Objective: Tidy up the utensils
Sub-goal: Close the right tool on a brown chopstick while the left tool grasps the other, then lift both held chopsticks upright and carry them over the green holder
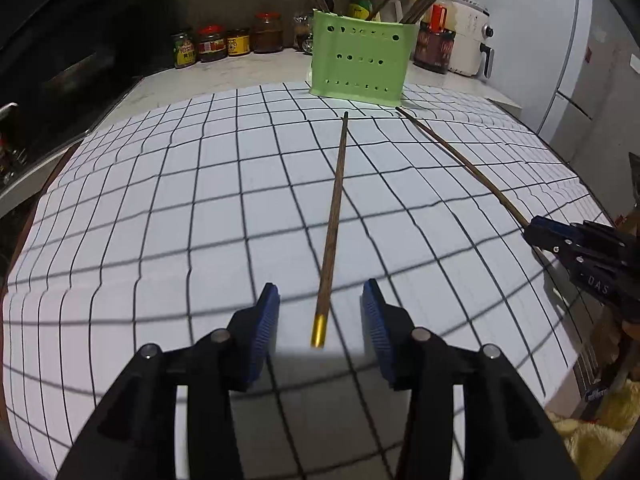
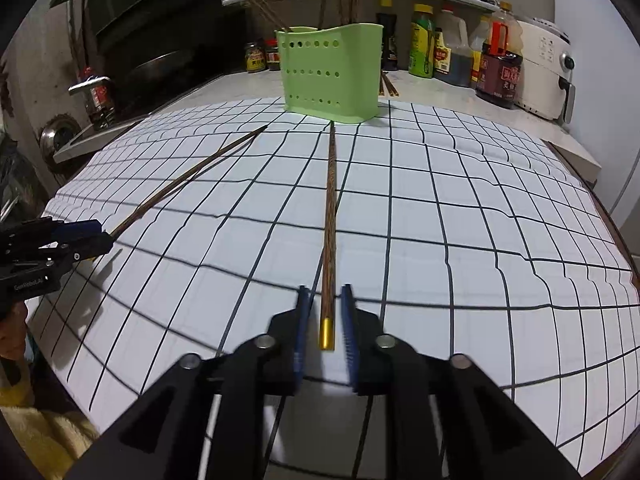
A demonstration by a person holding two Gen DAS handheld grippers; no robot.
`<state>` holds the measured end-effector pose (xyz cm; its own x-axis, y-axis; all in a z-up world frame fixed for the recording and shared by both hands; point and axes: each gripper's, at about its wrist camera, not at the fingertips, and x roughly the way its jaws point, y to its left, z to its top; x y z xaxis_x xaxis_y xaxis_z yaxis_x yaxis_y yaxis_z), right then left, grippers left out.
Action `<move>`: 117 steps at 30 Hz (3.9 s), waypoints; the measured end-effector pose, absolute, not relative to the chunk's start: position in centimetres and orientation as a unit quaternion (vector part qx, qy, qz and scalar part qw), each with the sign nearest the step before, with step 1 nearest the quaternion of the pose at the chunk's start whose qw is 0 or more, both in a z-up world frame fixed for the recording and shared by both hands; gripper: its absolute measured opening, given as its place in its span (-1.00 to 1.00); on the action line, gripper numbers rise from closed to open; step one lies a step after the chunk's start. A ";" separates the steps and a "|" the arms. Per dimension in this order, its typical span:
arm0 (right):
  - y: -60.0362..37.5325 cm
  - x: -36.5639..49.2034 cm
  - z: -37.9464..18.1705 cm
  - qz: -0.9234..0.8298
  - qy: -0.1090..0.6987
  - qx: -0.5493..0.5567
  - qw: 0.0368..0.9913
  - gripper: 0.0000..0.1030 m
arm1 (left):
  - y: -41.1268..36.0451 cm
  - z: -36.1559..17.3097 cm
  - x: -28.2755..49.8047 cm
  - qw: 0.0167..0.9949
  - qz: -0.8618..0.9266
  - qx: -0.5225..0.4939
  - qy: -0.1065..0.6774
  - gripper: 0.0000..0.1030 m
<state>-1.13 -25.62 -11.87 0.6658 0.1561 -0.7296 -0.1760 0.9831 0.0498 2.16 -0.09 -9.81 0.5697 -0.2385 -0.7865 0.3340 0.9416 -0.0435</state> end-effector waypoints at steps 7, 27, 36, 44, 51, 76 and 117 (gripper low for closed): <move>-26.1 -2.5 -12.0 0.090 0.381 -0.002 0.920 -0.56 | -0.2 -10.3 0.1 0.894 -0.152 0.064 0.416 -0.36; -25.6 -1.8 -12.3 0.088 0.358 -0.010 0.930 -0.56 | -1.4 -10.8 2.2 0.904 -0.146 0.086 0.393 -0.57; -25.7 -2.6 -12.2 0.078 0.358 -0.001 0.930 -0.87 | -0.7 -10.6 2.0 0.904 -0.141 0.065 0.397 -0.87; -27.3 -4.1 -8.9 0.089 0.324 0.054 0.940 -0.86 | 0.8 -6.9 0.5 0.923 -0.151 0.030 0.353 -0.87; -28.2 -5.6 -3.1 0.086 0.247 0.077 0.962 -0.86 | 2.0 -1.1 -0.5 0.951 -0.150 0.020 0.271 -0.87; -26.0 0.2 7.3 0.081 0.180 0.009 0.980 -0.87 | 3.8 6.6 1.8 0.969 -0.152 -0.026 0.193 -0.87; -30.0 8.6 7.7 0.025 0.178 0.017 0.984 -0.87 | -5.8 9.3 13.1 0.960 -0.191 0.015 0.204 -0.88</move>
